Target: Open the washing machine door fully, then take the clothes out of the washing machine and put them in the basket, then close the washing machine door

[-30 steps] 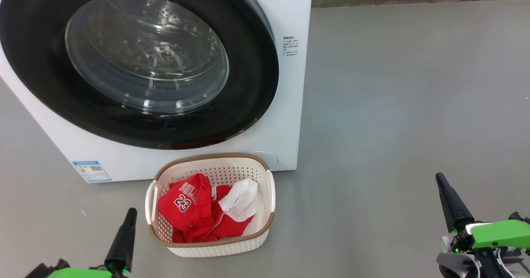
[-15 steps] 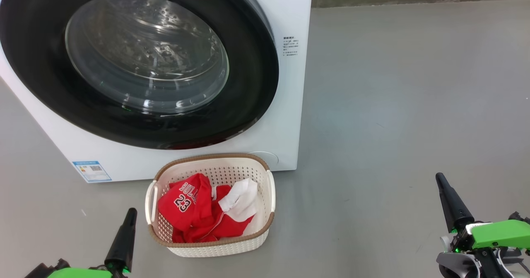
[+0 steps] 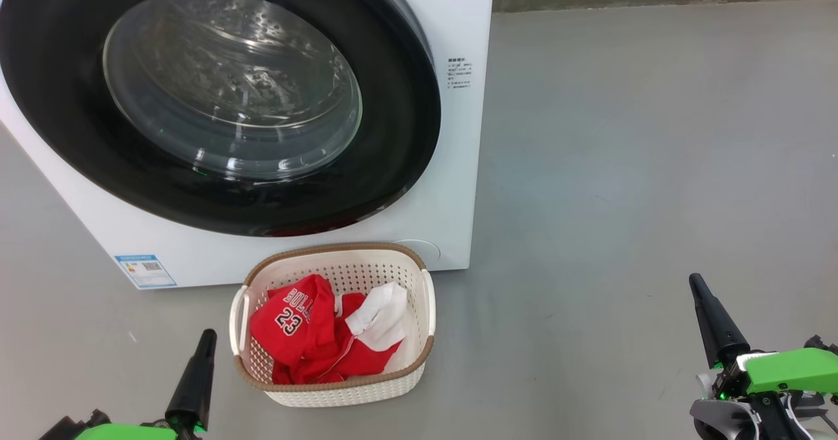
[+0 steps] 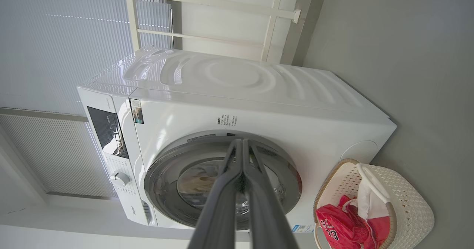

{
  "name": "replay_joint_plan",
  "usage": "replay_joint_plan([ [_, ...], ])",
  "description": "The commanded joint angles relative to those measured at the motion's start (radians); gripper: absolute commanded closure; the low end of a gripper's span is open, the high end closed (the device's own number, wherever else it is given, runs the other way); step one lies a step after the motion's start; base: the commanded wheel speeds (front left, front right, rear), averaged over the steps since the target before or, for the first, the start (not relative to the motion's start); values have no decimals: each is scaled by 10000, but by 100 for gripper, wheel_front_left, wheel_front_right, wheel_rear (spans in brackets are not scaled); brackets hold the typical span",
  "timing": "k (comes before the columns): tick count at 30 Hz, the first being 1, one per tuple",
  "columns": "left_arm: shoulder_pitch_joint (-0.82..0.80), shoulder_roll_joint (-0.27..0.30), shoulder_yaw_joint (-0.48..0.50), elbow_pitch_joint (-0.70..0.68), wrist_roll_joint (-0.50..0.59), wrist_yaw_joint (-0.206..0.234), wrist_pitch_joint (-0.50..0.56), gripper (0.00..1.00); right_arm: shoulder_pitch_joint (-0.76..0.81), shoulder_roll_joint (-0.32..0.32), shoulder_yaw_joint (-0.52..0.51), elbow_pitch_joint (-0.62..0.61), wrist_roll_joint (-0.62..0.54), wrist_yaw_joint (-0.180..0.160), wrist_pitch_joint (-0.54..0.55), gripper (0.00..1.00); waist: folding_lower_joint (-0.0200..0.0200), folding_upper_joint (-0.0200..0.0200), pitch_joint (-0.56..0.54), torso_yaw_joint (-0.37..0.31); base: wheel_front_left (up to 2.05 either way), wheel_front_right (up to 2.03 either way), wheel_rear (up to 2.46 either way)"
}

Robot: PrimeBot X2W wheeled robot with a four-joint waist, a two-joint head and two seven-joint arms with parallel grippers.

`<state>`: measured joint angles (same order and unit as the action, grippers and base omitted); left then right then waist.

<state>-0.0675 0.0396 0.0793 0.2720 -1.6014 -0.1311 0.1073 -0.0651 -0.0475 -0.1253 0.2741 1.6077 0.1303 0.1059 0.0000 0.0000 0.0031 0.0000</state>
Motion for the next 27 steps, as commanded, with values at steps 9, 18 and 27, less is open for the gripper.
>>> replay_joint_plan([
  [9, -405, 106, 354, -271, -65, 4, 66, 100, -425, -52, 140, -295, 29, 4, 53, 100, 0, 0, 0, 0, 0, 0, 0],
  [18, -405, 106, 352, -271, -66, 4, 65, 100, -426, -49, 135, -295, 24, 4, 57, 100, 0, 0, 0, 0, 0, 0, 0],
  [27, -405, 106, 351, -271, -67, 4, 64, 100, -426, -46, 131, -295, 21, 4, 60, 100, 0, 0, 0, 0, 0, 0, 0],
])
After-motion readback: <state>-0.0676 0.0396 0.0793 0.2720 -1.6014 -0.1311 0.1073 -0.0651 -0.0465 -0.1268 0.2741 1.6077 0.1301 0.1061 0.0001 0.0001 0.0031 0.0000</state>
